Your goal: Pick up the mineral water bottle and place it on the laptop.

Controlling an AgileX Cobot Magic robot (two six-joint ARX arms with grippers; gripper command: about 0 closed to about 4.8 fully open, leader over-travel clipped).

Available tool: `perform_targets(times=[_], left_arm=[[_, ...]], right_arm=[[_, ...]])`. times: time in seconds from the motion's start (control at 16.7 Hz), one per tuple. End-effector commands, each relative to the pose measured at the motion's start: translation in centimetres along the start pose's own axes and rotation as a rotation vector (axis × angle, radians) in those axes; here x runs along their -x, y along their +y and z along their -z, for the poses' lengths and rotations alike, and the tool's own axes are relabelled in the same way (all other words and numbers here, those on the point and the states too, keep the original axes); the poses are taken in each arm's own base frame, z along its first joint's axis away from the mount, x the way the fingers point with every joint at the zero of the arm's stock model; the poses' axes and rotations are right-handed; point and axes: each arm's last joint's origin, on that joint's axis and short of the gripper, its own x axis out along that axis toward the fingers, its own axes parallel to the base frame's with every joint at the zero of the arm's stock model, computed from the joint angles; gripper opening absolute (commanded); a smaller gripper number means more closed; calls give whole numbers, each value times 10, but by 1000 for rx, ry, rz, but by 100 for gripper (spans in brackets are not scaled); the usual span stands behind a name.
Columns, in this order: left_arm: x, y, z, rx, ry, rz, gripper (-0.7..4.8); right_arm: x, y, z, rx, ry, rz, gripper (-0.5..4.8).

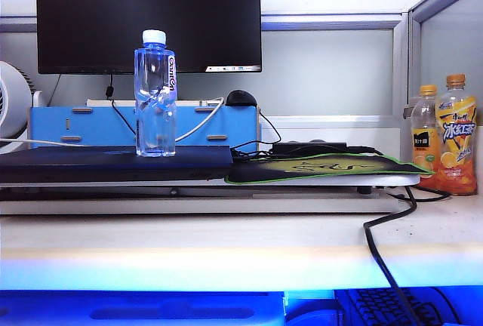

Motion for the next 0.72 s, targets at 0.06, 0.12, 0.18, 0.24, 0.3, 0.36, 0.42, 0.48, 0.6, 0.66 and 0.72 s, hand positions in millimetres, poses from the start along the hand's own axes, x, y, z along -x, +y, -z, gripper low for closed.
perform_targets(times=[0.06, 0.12, 0.18, 0.24, 0.3, 0.36, 0.42, 0.48, 0.6, 0.66, 0.72], left_arm=[[0, 0, -1, -1, -11, 3, -2], [0, 0, -1, -1, -11, 3, -2], [0, 0, -1, -1, -11, 3, -2], [0, 0, -1, -1, -11, 3, -2], [0, 0, -1, -1, -11, 3, -2], [0, 0, -1, -1, -11, 3, -2], [0, 0, -1, -1, -11, 3, -2], [0, 0, -1, -1, -11, 3, -2], [0, 0, -1, -1, -11, 3, -2], [0, 0, -1, -1, -11, 3, -2], [0, 0, -1, -1, -11, 3, -2]], right_arm=[[-2, -1, 6, -57, 6, 12, 468], [-3, -2, 10, -58, 17, 19, 468], [-4, -2, 14, -59, 29, 22, 468], [-6, -3, 19, -60, 40, 26, 467], [-6, -3, 22, -62, 51, 26, 467], [-6, -3, 24, -62, 57, 27, 467], [-7, -4, 28, -56, 66, 33, 468], [-8, -4, 31, -55, 74, 37, 467], [-9, -7, 44, -59, 101, 64, 467], [-9, -8, 49, -60, 102, 72, 467], [-8, -9, 53, -61, 98, 77, 467]])
